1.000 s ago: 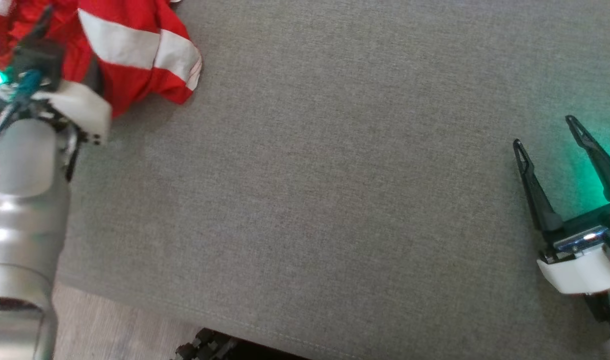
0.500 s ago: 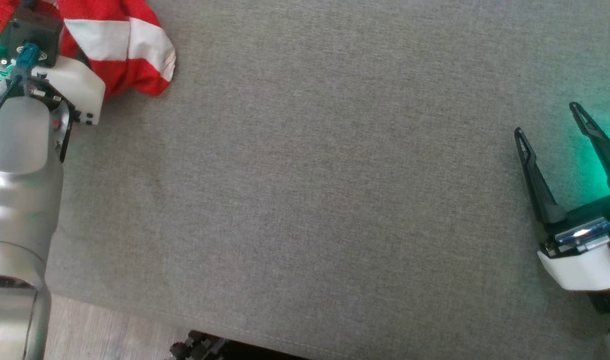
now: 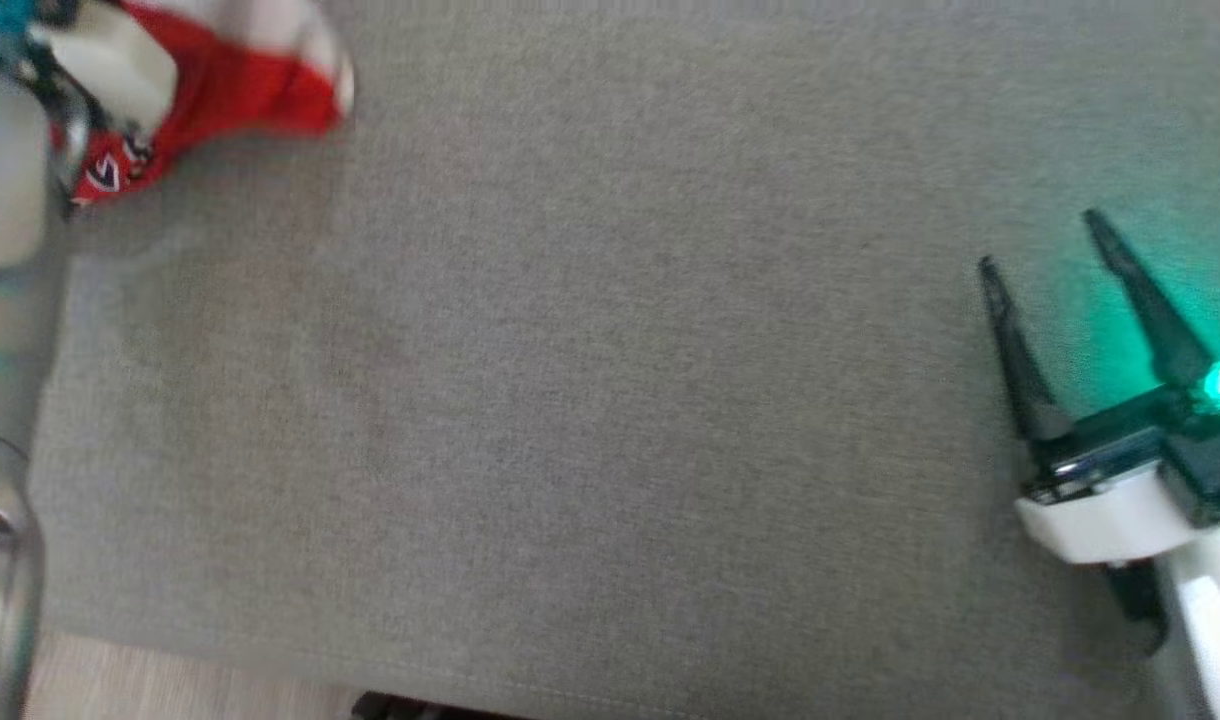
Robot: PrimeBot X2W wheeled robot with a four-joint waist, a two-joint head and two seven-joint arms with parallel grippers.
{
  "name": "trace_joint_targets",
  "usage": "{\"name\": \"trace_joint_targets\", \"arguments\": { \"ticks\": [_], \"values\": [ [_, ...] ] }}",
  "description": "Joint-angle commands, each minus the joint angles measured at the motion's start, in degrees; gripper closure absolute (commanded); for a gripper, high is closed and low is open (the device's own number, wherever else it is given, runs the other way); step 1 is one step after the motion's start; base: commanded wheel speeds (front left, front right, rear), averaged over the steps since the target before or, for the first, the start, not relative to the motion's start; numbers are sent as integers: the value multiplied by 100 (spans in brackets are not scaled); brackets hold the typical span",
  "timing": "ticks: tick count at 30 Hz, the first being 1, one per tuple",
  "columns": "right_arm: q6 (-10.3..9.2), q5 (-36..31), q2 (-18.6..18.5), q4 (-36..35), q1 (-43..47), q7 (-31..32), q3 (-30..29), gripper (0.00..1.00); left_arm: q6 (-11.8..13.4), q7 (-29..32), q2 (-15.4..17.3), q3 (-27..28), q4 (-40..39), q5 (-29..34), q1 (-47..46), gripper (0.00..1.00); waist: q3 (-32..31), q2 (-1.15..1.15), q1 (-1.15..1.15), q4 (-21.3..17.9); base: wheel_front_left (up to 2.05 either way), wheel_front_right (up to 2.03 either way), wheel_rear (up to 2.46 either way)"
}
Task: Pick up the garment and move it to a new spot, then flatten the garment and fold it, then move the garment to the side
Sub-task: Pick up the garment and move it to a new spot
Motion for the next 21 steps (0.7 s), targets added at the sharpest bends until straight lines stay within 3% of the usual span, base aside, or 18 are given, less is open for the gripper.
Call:
{"name": "trace_joint_targets", "arguments": {
  "ticks": [1,7,12,17,21],
  "values": [
    [-4,69,98,-93,17,10,187,0,52,-54,417,23,-342,97,-373,100,-381,0,-1,-256,0,0,0],
    [-4,137,553,113,-99,10,455,0,-151,67,516,-263,-1282,303,-702,100,-1015,0,-1,-771,0,0,0],
    [-4,171,979,235,-217,10,652,0,-374,748,521,-558,-2560,408,-885,100,-1437,0,-1,-1469,0,0,0],
    [-4,203,1245,195,-386,10,746,0,-523,1514,357,-1043,-3627,258,-818,100,-1491,0,-1,-2250,0,0,0],
    [-4,264,1382,165,-475,10,743,0,-548,2014,128,-1614,-3966,27,-294,100,-1328,0,-1,-2823,0,0,0]
  ]
}}
